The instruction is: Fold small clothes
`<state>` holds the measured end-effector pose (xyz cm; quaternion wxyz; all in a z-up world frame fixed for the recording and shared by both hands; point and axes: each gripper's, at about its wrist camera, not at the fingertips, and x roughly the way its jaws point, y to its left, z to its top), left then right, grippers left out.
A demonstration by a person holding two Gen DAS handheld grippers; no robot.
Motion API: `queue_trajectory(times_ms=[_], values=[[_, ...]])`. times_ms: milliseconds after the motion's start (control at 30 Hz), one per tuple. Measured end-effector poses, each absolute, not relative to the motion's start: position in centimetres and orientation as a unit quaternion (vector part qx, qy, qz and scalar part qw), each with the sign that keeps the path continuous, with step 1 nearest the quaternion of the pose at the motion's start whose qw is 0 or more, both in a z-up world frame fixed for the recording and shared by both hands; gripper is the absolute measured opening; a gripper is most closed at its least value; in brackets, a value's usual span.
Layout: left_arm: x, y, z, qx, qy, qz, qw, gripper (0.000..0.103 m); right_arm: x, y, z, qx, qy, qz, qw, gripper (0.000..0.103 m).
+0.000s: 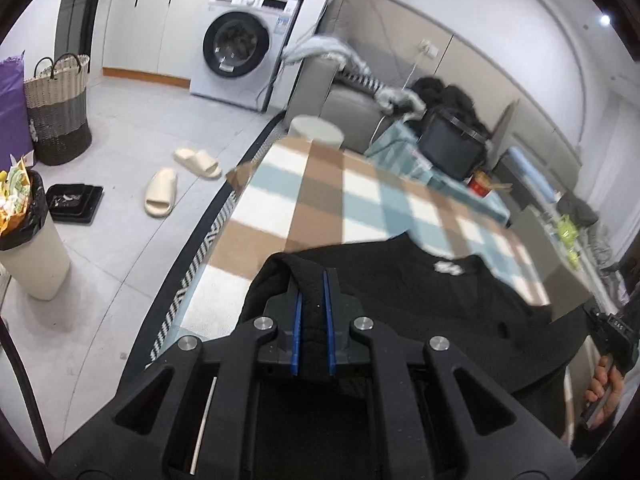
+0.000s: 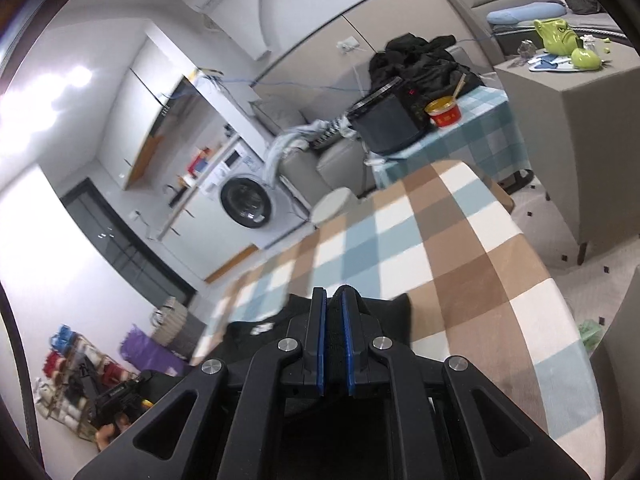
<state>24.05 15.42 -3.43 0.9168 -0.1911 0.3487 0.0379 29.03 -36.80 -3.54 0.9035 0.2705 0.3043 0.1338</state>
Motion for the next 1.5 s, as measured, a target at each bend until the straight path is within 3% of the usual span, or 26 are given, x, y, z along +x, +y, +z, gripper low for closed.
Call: queue_trajectory(times_ms=[133,200,333,433,1100,1200,1233,1267,1333,1400,1500], values=[[25.3,15.4,-6.3,-0.186,0.386,0.056,0.902,0.008,31.1,-36.8,-6.6,0.248,0.378,0.099,0.887,0.013],[25.1,15.2,-6.9,-0.177,0.390,0.059,0.902,0.015,31.6,-37.1,-7.9,0.253,0.409,0.105,0.870,0.017],[23.6,14.7,-6.9,-0.142,0.394,0.084,0.904,0.058,29.6,-37.4,-8.2,0.222,0.418,0.097,0.876,0.046],[21.3,14.6,-6.7,-0.129,0.388,0.094,0.908,0.062,27.5,-37.5,-8.3,0.201,0.429,0.107,0.874,0.053],[7.6,9.8,-9.1,-0.089,0.435,0.064,0.894,0.062,14.8,-36.0,-10.1,0.144,0.451,0.157,0.867,0.055],[7.1,9.2,-9.1,-0.082,0.433,0.057,0.896,0.062,14.6,-35.1,-10.0,0.134,0.451,0.176,0.865,0.048],[7.0,9.1,-9.1,-0.079,0.432,0.055,0.897,0.056,14.5,-34.7,-9.9,0.127,0.451,0.181,0.865,0.039],[6.7,8.8,-9.0,-0.077,0.429,0.050,0.899,0.041,14.5,-34.4,-9.8,0.122,0.450,0.181,0.866,0.036],[6.9,8.5,-8.8,-0.076,0.427,0.032,0.900,0.023,14.6,-34.0,-9.6,0.111,0.444,0.182,0.870,0.023],[6.6,7.9,-8.5,-0.056,0.421,0.036,0.904,0.014,14.3,-33.4,-9.2,0.089,0.432,0.188,0.877,0.012],[6.4,7.9,-8.2,-0.046,0.418,0.035,0.906,0.010,13.7,-32.9,-8.6,0.051,0.417,0.184,0.889,0.009]])
